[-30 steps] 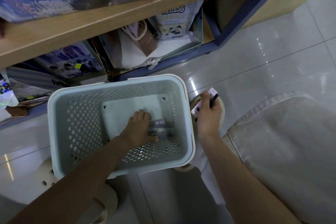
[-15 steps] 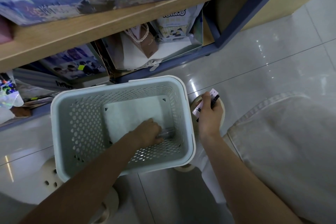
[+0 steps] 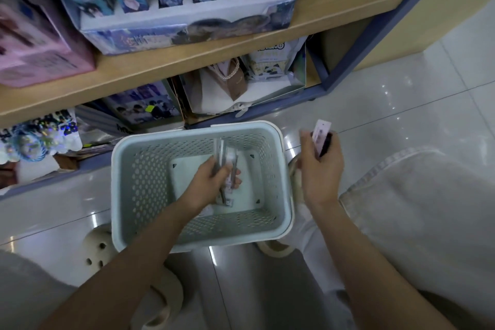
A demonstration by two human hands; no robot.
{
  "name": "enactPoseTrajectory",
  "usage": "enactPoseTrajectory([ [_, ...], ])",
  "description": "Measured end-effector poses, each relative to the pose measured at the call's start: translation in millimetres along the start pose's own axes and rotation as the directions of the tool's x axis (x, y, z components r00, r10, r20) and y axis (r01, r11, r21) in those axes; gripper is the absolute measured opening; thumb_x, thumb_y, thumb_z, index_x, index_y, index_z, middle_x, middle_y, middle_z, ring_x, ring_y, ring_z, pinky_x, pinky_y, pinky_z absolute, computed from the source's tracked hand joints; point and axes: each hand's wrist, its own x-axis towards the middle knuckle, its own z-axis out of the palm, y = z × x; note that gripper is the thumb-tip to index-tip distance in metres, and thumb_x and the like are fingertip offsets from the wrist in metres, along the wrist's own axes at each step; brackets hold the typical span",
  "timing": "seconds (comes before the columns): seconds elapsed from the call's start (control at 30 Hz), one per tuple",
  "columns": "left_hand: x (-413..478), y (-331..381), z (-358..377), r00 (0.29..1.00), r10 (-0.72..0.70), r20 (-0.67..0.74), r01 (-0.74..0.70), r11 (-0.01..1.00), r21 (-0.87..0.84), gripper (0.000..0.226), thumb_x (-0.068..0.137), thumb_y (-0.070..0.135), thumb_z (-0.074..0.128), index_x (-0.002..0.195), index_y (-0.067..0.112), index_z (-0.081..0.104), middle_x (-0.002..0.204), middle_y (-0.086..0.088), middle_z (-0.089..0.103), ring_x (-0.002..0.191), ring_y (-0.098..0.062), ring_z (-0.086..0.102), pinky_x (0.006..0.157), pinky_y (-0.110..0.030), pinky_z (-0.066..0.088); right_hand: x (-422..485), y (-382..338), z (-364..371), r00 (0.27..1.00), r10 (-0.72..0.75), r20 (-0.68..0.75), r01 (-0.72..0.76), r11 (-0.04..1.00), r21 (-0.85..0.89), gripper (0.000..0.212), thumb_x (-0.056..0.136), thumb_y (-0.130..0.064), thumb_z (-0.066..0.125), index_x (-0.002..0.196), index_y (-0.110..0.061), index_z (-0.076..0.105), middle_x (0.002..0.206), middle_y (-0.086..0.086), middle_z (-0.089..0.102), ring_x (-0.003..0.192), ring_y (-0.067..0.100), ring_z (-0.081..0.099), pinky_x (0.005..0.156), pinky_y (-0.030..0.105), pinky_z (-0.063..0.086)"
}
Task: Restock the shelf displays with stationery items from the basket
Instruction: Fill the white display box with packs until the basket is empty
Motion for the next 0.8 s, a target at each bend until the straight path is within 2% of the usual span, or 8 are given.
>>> enactPoseTrajectory([
  [0.07,-14.6,11.9,-4.8,0.998,0.013,-0.054,-0.017,0.996,-0.091,0.012,0.099,0.008,0.043,0.097,0.010,0.055,0.075,0.000,0.068,0.063,-0.011,0.066,0.063,-0.025,0.057,-7.9,-17.7,3.8,0.978,-0.055,0.202,0.062,0.998,-0.026,0.027,0.087,-0.028,0.066,0.069,-0.024,0.047,0.053,-0.018,0.053,0.046,0.002,0.045,0.048,0.019,0.043],
  [0.17,-39.3,17.1,-18.7,0.994,0.020,-0.109,-0.034,0.991,-0.133,0.014,0.098,0.010,0.044,0.095,0.009,0.057,0.076,0.001,0.070,0.064,-0.010,0.067,0.059,-0.024,0.056,-28.5,-32.6,22.8,0.856,-0.080,0.510,0.125,0.991,-0.054,0.027,0.088,-0.029,0.065,0.067,-0.028,0.047,0.051,-0.016,0.053,0.045,0.001,0.050,0.047,0.022,0.049],
  [0.23,-55.1,16.2,-32.1,0.990,0.019,-0.141,-0.037,0.991,-0.130,0.016,0.098,0.010,0.044,0.094,0.009,0.059,0.076,-0.001,0.071,0.064,-0.009,0.068,0.059,-0.023,0.056,-38.5,-25.6,41.1,0.786,-0.076,0.614,0.205,0.969,-0.142,0.024,0.088,-0.032,0.064,0.069,-0.027,0.050,0.053,-0.011,0.057,0.047,0.001,0.056,0.054,0.029,0.054],
  [0.33,-75.0,14.1,-56.3,0.979,-0.007,-0.205,-0.020,0.992,-0.128,0.018,0.098,0.014,0.045,0.095,0.010,0.063,0.075,0.002,0.073,0.067,-0.010,0.069,0.061,-0.023,0.056,-37.2,2.7,73.8,0.703,0.066,0.708,0.214,0.930,-0.298,0.017,0.088,-0.028,0.065,0.088,-0.011,0.065,0.070,0.003,0.065,0.064,0.017,0.064,0.068,0.037,0.055],
  [0.4,-84.9,11.3,-72.0,0.963,-0.038,-0.268,-0.015,0.981,-0.193,0.018,0.097,0.015,0.047,0.095,0.008,0.063,0.077,0.001,0.073,0.066,-0.013,0.069,0.063,-0.026,0.057,-31.0,27.5,94.2,0.609,0.196,0.768,0.280,0.853,-0.440,0.023,0.087,-0.024,0.068,0.101,-0.005,0.068,0.080,0.005,0.067,0.072,0.019,0.062,0.068,0.030,0.052],
  [0.5,-98.0,10.4,-88.8,0.944,-0.026,-0.328,-0.035,0.983,-0.180,0.020,0.096,0.018,0.048,0.095,0.006,0.064,0.077,0.000,0.073,0.065,-0.012,0.068,0.063,-0.025,0.056,-27.1,59.8,116.1,0.501,0.323,0.803,0.444,0.700,-0.559,0.024,0.083,-0.019,0.072,0.102,-0.004,0.069,0.099,0.014,0.069,0.088,0.025,0.065,0.078,0.031,0.051],
  [0.57,-105.1,12.1,-95.8,0.934,-0.012,-0.357,-0.059,0.981,-0.186,0.020,0.096,0.016,0.047,0.094,0.005,0.064,0.075,0.000,0.072,0.063,-0.011,0.067,0.060,-0.021,0.055,-28.7,74.1,125.4,0.444,0.388,0.808,0.524,0.619,-0.585,0.029,0.079,-0.024,0.075,0.099,-0.005,0.067,0.101,0.013,0.068,0.088,0.024,0.064,0.073,0.026,0.047],
  [0.8,-111.9,20.0,-105.8,0.904,-0.031,-0.426,-0.075,0.970,-0.232,0.021,0.097,0.012,0.046,0.092,0.000,0.062,0.069,0.000,0.071,0.059,-0.010,0.065,0.057,-0.021,0.054,-31.6,92.2,133.6,0.391,0.357,0.848,0.715,0.462,-0.524,0.044,0.082,-0.028,0.072,0.121,-0.014,0.060,0.122,0.008,0.060,0.111,0.024,0.058,0.090,0.029,0.045],
])
